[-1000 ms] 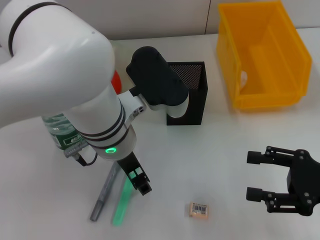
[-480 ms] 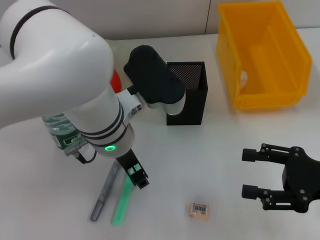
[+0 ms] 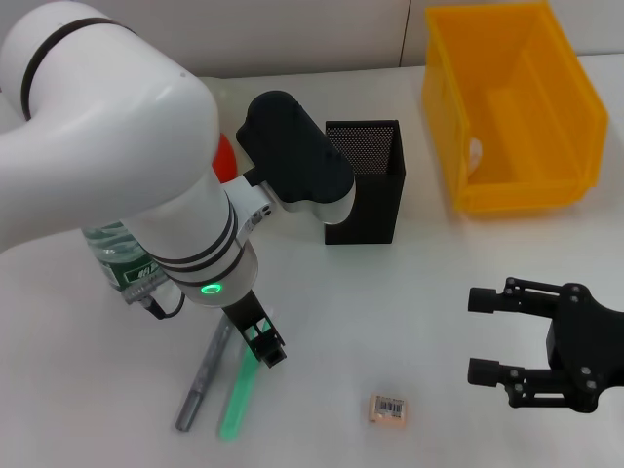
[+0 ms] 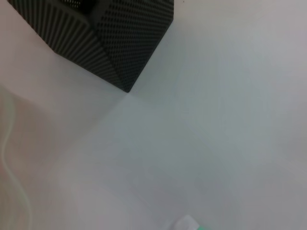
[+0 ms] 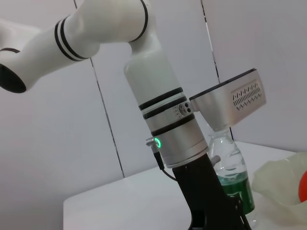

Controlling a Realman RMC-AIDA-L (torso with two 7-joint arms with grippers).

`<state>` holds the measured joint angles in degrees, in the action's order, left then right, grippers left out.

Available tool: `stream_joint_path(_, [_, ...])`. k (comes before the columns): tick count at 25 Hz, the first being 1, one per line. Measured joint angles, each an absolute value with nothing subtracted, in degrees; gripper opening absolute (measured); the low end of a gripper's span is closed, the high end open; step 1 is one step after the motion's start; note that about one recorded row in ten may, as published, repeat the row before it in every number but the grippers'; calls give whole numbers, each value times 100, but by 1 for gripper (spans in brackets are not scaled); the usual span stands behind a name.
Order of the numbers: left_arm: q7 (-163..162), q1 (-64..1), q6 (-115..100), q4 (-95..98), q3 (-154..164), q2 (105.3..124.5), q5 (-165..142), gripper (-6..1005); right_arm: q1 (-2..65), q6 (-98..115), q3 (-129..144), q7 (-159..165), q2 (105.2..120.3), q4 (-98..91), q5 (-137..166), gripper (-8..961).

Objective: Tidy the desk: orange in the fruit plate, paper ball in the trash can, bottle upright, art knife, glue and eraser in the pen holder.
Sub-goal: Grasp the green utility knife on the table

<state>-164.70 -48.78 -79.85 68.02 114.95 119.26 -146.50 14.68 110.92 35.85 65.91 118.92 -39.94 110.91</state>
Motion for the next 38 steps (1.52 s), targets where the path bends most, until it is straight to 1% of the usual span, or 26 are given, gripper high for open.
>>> stream_joint_path(4, [-16470,-4878,-7974,6802,11495,11926,-14652,574,1495,11091,3586,6591,11892,-3936,11091,765])
stream_joint_path(38, [-16476,-4878,-7909,6662,11504,11926,-14608,414,1588,11099,3594,6591,11900,-3869,11091,764])
